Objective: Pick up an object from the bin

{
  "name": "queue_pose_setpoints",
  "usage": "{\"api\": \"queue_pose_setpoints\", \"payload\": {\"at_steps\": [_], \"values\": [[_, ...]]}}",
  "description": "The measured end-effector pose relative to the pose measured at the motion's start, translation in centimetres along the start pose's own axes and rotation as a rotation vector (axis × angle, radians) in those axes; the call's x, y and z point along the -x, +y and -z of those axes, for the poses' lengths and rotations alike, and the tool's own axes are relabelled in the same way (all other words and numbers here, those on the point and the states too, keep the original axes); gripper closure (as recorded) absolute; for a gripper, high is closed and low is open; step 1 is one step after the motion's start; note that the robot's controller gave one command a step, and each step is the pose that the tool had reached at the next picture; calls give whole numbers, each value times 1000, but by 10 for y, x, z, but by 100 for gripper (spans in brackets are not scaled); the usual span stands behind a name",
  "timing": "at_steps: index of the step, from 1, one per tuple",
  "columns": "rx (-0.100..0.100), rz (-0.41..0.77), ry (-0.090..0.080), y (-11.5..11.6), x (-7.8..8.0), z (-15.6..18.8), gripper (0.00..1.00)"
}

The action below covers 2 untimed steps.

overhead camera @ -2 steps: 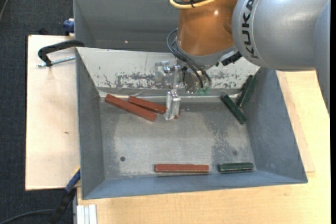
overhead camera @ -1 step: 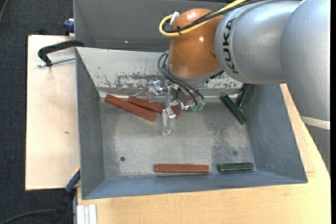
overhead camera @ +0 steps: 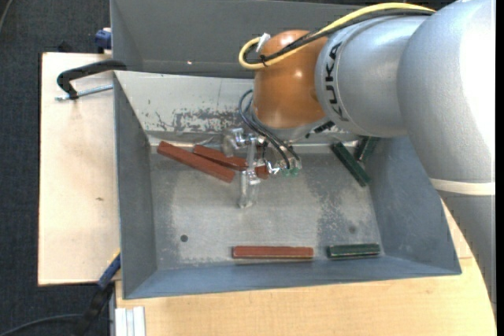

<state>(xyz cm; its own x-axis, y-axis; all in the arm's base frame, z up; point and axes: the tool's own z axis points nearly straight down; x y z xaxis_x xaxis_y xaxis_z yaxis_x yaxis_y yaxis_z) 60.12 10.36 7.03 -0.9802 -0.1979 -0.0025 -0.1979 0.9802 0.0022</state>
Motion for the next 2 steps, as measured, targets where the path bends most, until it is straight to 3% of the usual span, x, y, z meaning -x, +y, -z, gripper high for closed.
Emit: {"api": "queue_pose_setpoints", "payload": {"at_steps": [1, 2], "values": [[1, -1, -15, 0, 4, 6, 100], [0, -1, -3, -1, 1, 1, 0]]}}
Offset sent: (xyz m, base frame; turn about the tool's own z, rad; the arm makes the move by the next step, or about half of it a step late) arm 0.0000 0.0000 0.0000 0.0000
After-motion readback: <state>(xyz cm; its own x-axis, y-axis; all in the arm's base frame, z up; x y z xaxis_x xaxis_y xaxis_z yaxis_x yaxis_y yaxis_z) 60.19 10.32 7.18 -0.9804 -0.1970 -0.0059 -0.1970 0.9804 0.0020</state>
